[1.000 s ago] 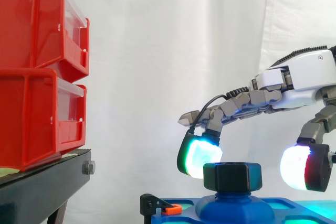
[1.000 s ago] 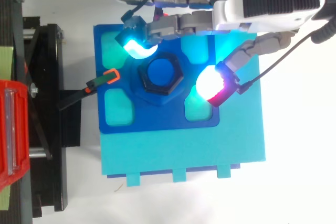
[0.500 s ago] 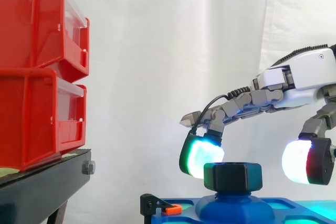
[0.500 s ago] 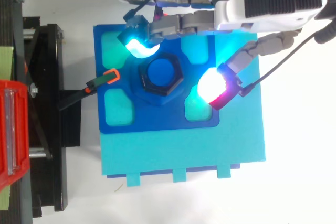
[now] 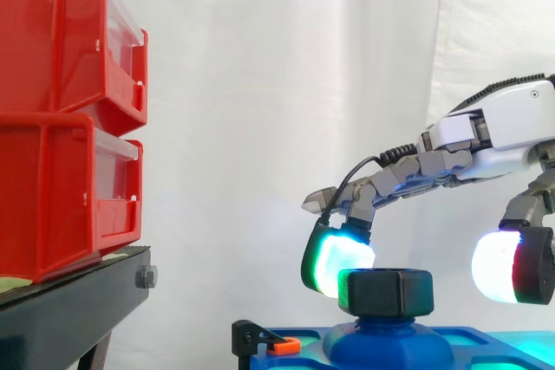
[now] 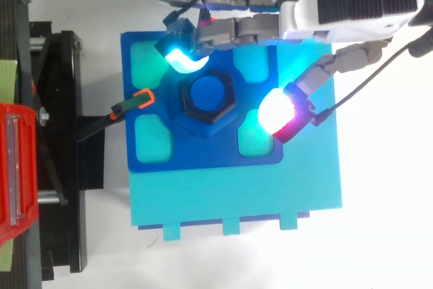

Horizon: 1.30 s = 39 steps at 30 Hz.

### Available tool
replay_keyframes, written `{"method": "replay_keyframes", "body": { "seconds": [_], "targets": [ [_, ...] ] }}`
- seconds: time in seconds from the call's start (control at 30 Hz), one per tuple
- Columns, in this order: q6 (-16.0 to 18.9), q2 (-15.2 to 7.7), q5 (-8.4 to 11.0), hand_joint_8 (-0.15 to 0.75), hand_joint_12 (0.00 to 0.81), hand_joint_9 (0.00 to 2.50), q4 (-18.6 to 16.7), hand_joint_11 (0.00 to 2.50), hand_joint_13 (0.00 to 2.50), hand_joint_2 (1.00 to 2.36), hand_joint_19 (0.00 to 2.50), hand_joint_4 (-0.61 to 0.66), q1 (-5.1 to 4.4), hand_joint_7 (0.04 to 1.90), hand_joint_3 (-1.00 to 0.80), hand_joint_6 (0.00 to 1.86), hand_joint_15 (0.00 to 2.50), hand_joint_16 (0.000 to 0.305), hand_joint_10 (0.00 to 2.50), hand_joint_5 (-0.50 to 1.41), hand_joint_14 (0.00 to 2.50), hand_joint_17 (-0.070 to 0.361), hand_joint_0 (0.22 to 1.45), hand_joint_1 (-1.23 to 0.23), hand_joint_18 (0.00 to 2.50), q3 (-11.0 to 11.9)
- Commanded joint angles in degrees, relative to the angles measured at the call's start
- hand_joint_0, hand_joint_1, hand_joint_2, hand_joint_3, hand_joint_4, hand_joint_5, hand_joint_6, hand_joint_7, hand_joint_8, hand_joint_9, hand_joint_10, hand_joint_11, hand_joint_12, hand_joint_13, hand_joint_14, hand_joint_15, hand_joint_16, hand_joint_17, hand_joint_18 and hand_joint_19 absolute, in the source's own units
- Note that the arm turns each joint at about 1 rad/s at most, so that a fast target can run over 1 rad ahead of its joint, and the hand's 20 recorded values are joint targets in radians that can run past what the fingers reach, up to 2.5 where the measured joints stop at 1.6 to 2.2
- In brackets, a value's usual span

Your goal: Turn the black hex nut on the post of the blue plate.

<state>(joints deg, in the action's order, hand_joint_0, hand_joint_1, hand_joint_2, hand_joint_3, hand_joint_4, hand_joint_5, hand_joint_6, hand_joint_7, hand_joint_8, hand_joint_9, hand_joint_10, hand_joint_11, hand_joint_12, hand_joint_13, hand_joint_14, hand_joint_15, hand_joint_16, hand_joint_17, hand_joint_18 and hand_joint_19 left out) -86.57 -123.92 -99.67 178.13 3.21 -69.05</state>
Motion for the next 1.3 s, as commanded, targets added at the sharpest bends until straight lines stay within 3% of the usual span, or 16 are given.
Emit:
{"method": "replay_keyframes", "body": {
  "seconds": [0.0, 1.27],
  "targets": [
    [0.0, 0.1, 0.00, 0.136, 0.332, 0.00, 0.4, 0.00, 0.00, 1.00, 0.16, 0.04, 0.04, 0.77, -0.50, 0.50, 0.03, 0.048, 0.00, -0.30, 0.00, 0.109, 0.38, -0.51, 0.00, 0.0],
    [-2.0, 2.2, 0.09, 0.124, 0.318, 0.00, 5.6, 0.00, 0.00, 1.00, 0.16, 0.03, -0.05, 0.78, -0.50, 0.50, 0.03, 0.046, 0.00, -0.30, 0.00, 0.103, 0.40, -0.51, 0.01, 0.1]
  ]
}}
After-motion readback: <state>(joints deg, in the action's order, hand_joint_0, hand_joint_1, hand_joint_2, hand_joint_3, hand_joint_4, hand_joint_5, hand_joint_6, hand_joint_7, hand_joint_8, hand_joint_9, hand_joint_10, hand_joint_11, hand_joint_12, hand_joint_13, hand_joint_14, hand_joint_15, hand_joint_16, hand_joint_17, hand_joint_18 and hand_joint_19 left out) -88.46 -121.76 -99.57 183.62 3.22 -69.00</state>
